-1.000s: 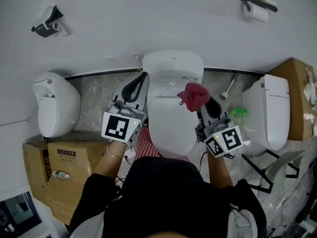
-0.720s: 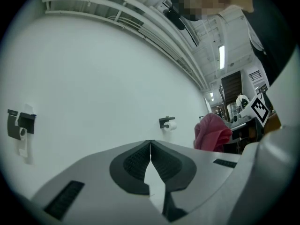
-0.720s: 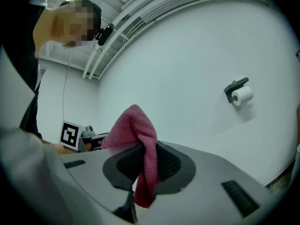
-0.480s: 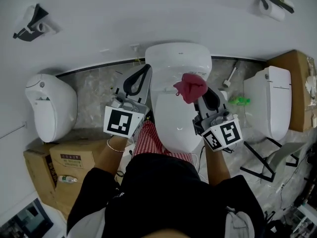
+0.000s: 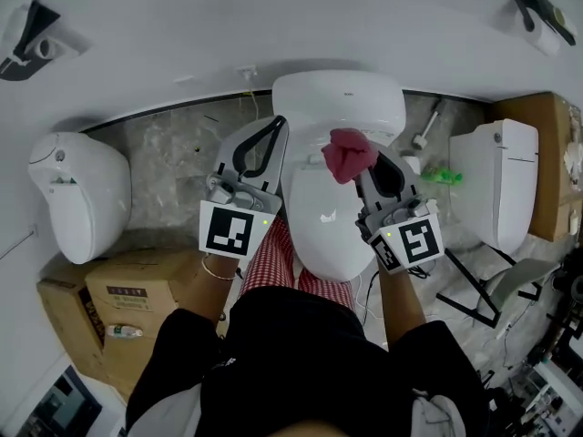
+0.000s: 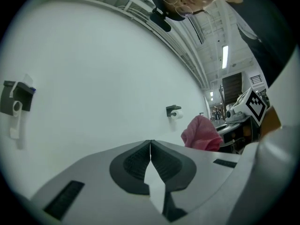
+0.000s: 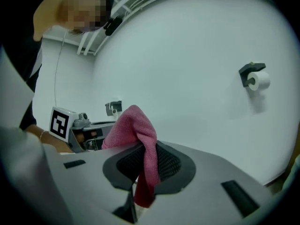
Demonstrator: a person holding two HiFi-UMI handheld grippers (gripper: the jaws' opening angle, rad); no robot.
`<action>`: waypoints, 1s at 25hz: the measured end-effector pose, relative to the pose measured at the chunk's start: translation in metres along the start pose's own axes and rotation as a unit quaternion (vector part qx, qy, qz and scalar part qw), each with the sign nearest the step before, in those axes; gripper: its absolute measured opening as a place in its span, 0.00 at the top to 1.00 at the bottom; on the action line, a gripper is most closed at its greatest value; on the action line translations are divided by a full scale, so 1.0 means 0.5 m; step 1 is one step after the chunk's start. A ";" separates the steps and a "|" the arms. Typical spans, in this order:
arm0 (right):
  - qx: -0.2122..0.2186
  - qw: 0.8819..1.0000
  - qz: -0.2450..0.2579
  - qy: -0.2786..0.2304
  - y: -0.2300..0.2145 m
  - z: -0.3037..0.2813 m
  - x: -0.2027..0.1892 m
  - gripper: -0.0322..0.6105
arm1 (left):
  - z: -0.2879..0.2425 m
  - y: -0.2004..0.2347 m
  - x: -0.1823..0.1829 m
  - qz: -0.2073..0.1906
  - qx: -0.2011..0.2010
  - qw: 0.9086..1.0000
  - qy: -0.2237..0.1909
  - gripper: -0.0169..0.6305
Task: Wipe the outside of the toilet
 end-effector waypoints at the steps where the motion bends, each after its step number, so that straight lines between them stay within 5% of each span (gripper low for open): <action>1: -0.002 1.000 0.014 0.008 -0.002 -0.015 -0.004 0.86 | -0.004 0.007 -0.012 0.006 0.001 1.000 0.001 0.96; 10: 0.049 0.998 0.012 0.039 -0.010 -0.167 -0.055 0.86 | -0.033 0.069 -0.119 0.027 0.002 0.999 0.024 0.96; 16: 0.034 0.993 -0.004 0.114 -0.026 -0.266 -0.122 0.86 | -0.048 0.110 -0.196 0.059 0.008 0.998 0.029 0.96; 25: 0.058 0.987 -0.011 0.146 -0.030 -0.391 -0.186 0.86 | -0.054 0.155 -0.275 0.091 0.031 0.995 0.028 0.96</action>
Point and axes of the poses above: the fingertips, and each gripper's own axes: z backward along the fingers, y to its left, x out of its top, the point moved 8 cm from there along z, backward along the fingers, and after that the axes turned 4 degrees about -z, right-handed, at the moved point
